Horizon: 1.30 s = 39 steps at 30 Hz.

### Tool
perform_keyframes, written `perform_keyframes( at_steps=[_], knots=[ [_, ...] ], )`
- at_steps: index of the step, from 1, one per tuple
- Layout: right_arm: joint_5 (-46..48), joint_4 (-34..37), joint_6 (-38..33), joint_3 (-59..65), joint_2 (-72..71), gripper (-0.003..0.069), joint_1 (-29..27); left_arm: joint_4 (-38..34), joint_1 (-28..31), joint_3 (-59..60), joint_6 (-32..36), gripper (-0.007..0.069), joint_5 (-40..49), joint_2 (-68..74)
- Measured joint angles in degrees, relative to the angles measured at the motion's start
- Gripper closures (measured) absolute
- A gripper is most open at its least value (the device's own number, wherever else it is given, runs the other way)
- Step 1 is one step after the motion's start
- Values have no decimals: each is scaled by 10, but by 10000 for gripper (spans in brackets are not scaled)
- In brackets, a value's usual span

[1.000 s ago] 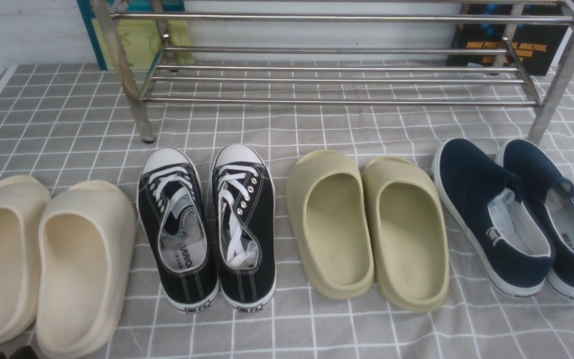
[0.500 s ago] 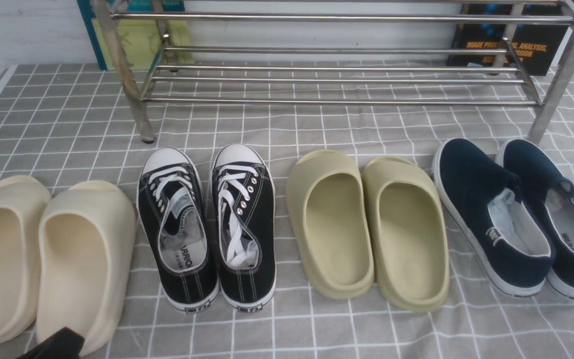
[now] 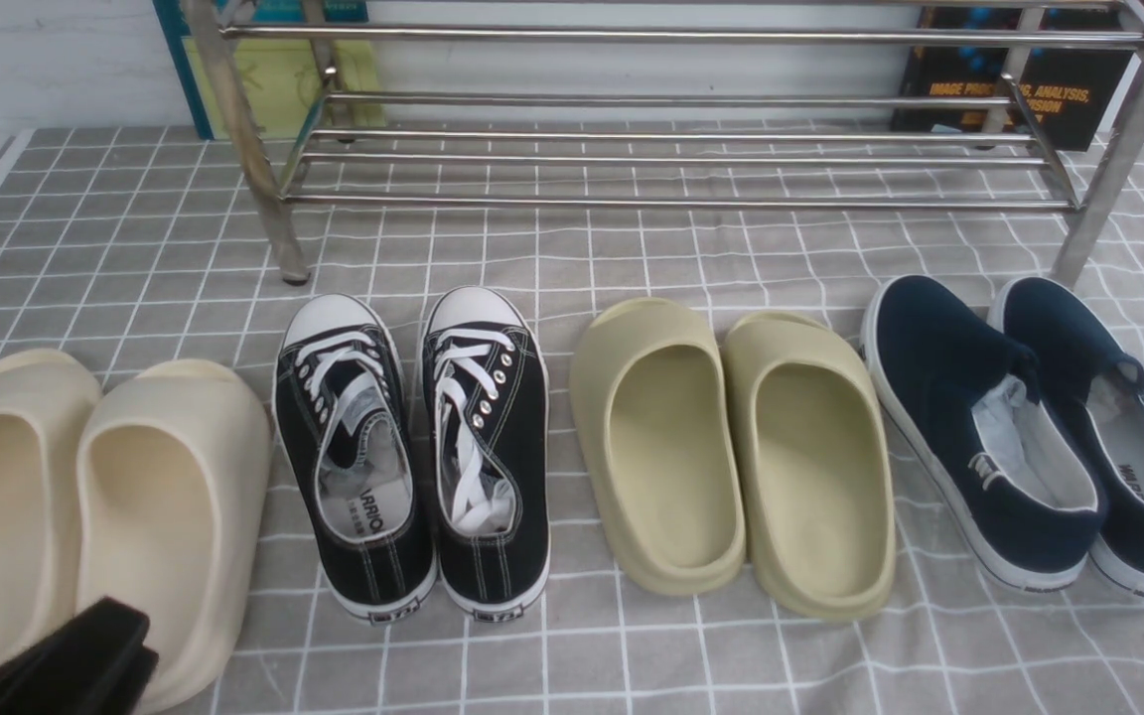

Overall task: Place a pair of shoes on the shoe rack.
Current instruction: Use the left arm to grab the shoe closest to it

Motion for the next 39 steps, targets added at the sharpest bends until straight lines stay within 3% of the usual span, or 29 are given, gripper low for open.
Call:
perform_keyframes(
  at_steps=[3, 7, 8, 9, 10, 11, 14, 21, 24, 26, 29, 33, 39],
  knots=[
    [0, 0, 0, 0, 0, 419, 0, 58, 0, -68, 46, 457, 48, 13],
    [0, 0, 0, 0, 0, 419, 0, 307, 0, -220, 54, 638, 219, 157],
    [0, 0, 0, 0, 0, 419, 0, 329, 0, -227, 53, 638, 234, 174],
    [0, 0, 0, 0, 0, 419, 0, 412, 0, -282, 52, 638, 293, 239],
    [0, 0, 0, 0, 0, 419, 0, 421, 0, -288, 52, 638, 300, 254],
    [0, 0, 0, 0, 0, 419, 0, 494, 0, -333, 52, 638, 354, 314],
    [0, 0, 0, 0, 0, 419, 0, 565, -7, -403, 48, 638, 406, 413],
    [0, 0, 0, 0, 0, 419, 0, 594, -81, -475, 41, 636, 418, 565],
    [0, 0, 0, 0, 0, 419, 0, 603, -134, -497, 40, 568, 410, 645],
    [0, 0, 0, 0, 0, 419, 0, 606, -164, -512, 25, 468, 391, 697],
    [0, 0, 0, 0, 0, 419, 0, 605, -184, -529, -6, 324, 352, 756],
    [0, 0, 0, 0, 0, 419, 0, 604, -188, -535, -49, 202, 288, 818],
    [0, 0, 0, 0, 0, 419, 0, 617, -188, -535, -98, 186, 240, 902]
  ],
)
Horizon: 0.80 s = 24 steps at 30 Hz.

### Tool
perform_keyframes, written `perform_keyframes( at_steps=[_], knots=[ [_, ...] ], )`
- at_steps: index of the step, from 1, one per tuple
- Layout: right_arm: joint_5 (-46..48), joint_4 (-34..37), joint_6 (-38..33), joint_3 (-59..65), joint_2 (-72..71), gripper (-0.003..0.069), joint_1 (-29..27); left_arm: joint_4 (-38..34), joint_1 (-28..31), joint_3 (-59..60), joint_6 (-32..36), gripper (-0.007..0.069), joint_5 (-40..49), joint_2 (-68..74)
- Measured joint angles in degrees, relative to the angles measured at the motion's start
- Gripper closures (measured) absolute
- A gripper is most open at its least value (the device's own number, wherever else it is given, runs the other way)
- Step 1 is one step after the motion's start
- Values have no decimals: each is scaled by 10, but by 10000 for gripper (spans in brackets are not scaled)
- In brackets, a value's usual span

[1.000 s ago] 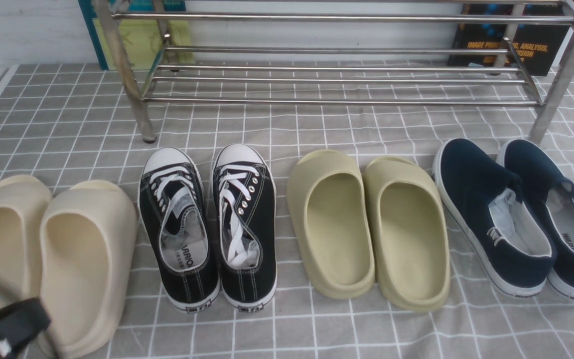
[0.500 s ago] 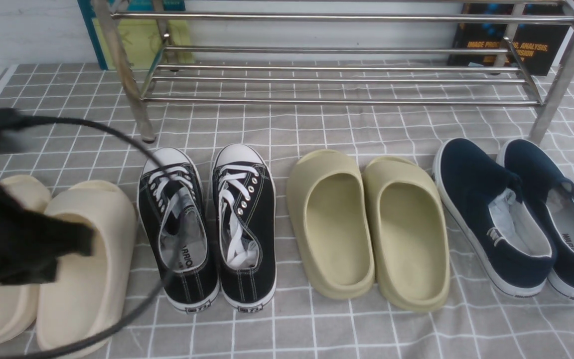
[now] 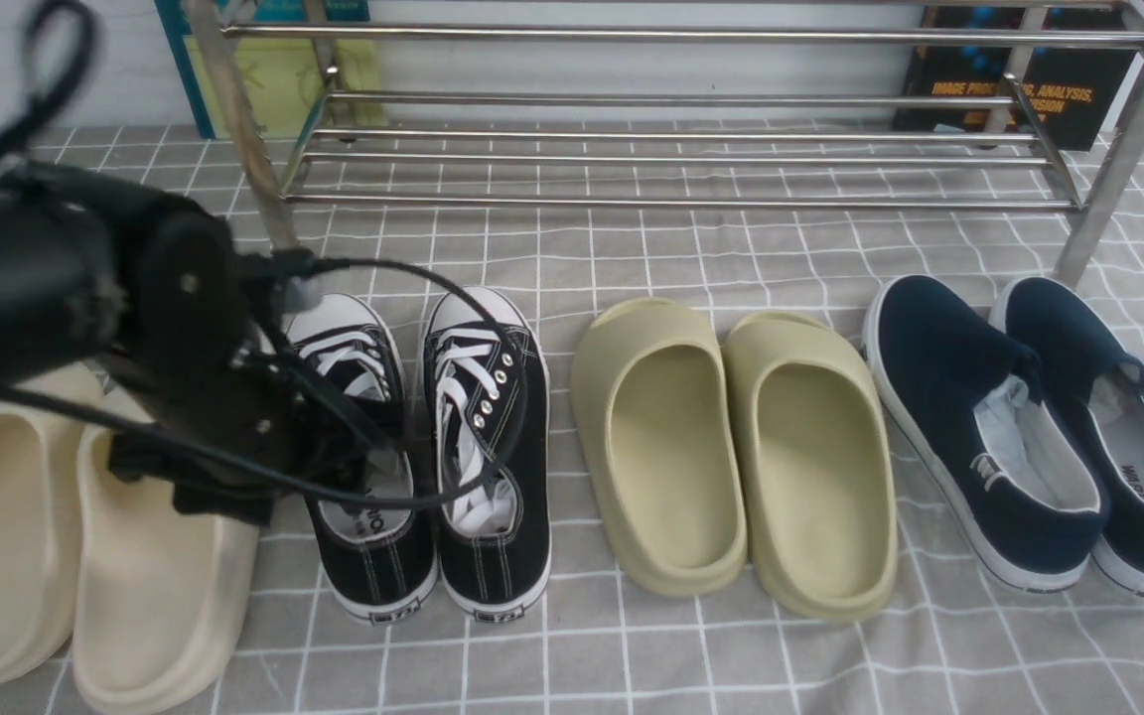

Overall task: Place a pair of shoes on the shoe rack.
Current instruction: Use the left arm to grab the shoe closest to it, then use the left arm to put a shoe into the shoe rack

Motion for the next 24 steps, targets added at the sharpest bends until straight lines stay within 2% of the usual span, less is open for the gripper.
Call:
perform_keyframes(
  at_steps=[4, 6, 7, 8, 10, 13, 19, 24],
  knots=[
    [0, 0, 0, 0, 0, 419, 0, 10, 0, -2, -17, 312, -16, 61],
    [0, 0, 0, 0, 0, 419, 0, 10, 0, -3, -21, 411, -25, 76],
    [0, 0, 0, 0, 0, 419, 0, 10, 0, -3, -22, 421, -26, 77],
    [0, 0, 0, 0, 0, 419, 0, 12, 0, -6, -23, 518, -25, 78],
    [0, 0, 0, 0, 0, 419, 0, 17, 0, -15, -23, 619, -8, 76],
    [0, 0, 0, 0, 0, 419, 0, 19, 0, -33, -15, 638, 21, 69],
    [0, 0, 0, 0, 0, 419, 0, 20, 0, -144, 30, 638, 128, 22],
    [0, 0, 0, 0, 0, 419, 0, 13, 0, -248, 55, 638, 131, 25]
  ],
)
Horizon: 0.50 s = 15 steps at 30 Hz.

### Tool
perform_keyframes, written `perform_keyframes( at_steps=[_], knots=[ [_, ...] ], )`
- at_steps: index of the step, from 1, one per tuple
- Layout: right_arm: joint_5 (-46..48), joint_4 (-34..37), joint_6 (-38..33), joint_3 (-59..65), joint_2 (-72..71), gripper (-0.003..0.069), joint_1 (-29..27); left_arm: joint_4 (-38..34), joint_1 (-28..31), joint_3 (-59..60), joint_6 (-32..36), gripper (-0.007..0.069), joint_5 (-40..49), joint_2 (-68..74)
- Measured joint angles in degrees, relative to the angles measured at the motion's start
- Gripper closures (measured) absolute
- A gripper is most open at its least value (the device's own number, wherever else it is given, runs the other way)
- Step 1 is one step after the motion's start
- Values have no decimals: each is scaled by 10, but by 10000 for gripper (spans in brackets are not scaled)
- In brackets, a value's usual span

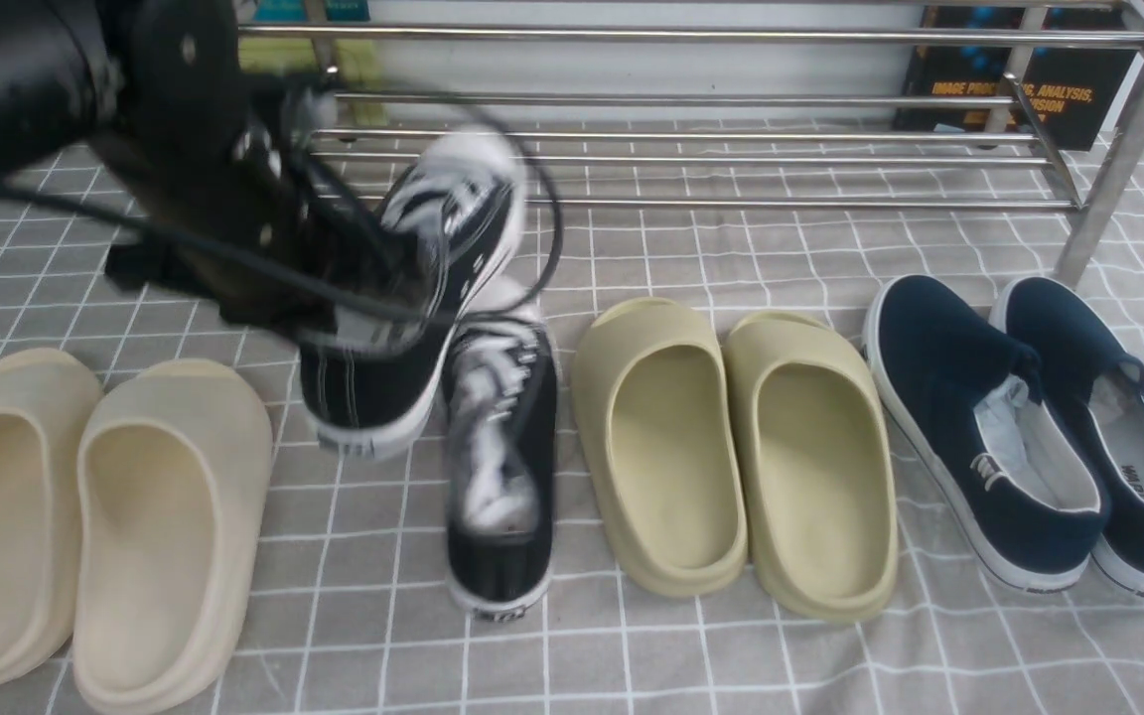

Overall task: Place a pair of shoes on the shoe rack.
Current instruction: Use the left arm to put a shoe into the shoe rack

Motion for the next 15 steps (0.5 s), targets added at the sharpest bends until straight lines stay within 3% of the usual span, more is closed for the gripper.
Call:
perform_keyframes(
  at_steps=[10, 15],
  knots=[
    [0, 0, 0, 0, 0, 419, 0, 2, 0, -144, 4, 638, 27, 134],
    [0, 0, 0, 0, 0, 419, 0, 28, 2, -219, -24, 638, 27, 197]
  ],
)
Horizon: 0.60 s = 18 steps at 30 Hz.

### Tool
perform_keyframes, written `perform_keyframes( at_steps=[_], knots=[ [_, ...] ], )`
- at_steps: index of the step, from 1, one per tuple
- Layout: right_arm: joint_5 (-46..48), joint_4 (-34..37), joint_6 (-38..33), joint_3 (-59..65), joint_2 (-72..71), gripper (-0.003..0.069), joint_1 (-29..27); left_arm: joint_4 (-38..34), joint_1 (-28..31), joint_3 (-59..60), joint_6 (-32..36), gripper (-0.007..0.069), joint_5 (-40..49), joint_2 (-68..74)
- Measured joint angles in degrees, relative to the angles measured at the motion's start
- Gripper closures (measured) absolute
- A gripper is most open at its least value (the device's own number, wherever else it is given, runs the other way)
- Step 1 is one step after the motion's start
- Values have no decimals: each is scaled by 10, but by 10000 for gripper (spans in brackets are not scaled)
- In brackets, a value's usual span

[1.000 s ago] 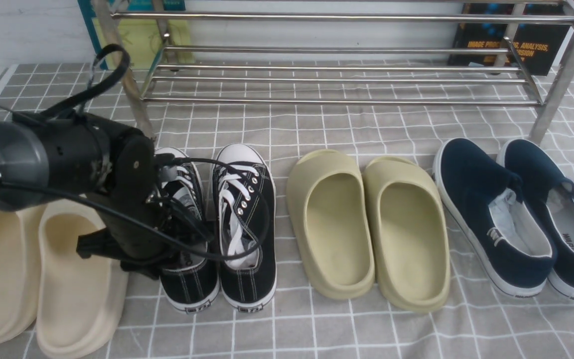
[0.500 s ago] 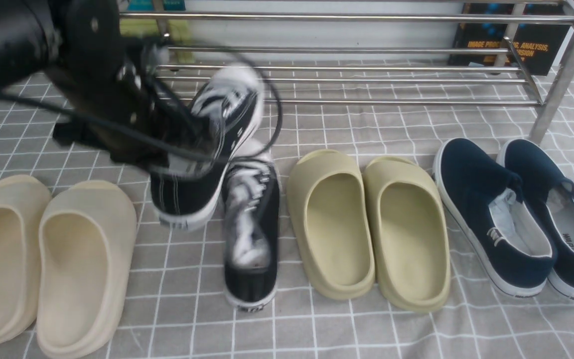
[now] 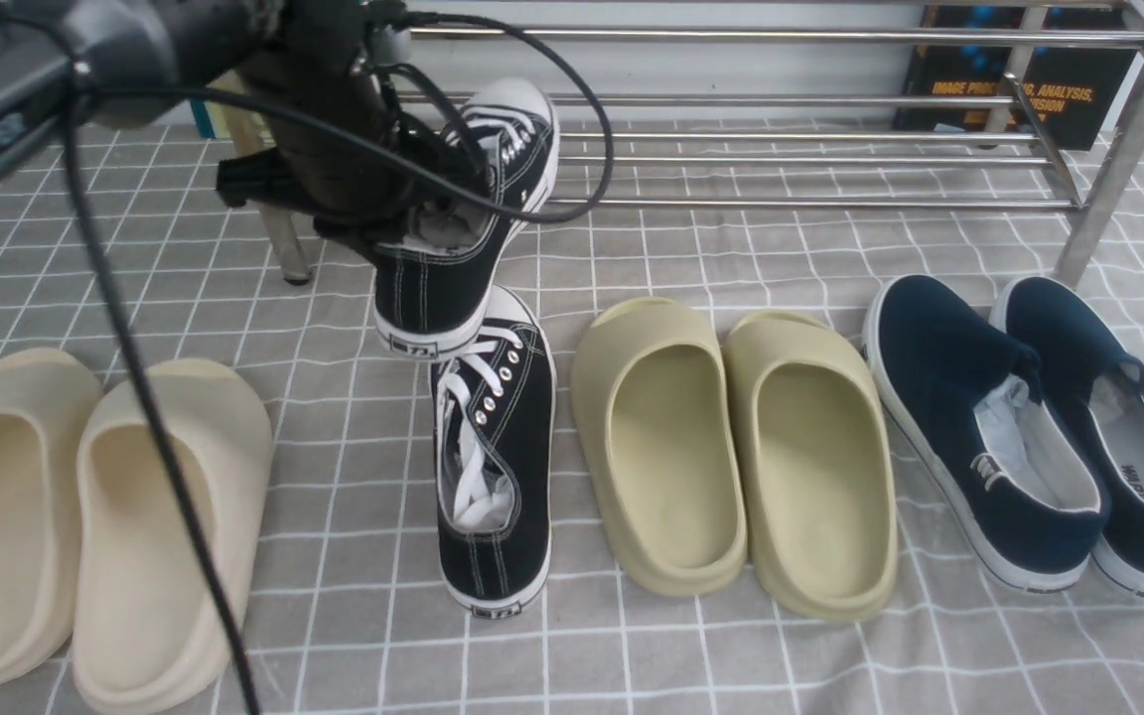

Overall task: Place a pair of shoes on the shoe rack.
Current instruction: Use the left arm to put a shoe into the shoe rack

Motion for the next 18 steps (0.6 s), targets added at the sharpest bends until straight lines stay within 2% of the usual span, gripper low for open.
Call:
perform_keyframes(
  at_steps=[10, 12, 18],
  knots=[
    [0, 0, 0, 0, 0, 419, 0, -34, 69, -116, -21, 638, -7, 84],
    [0, 0, 0, 0, 0, 419, 0, -43, 89, -142, -17, 638, -31, 105],
    [0, 0, 0, 0, 0, 419, 0, -49, 97, -176, 0, 638, -84, 139]
  ],
)
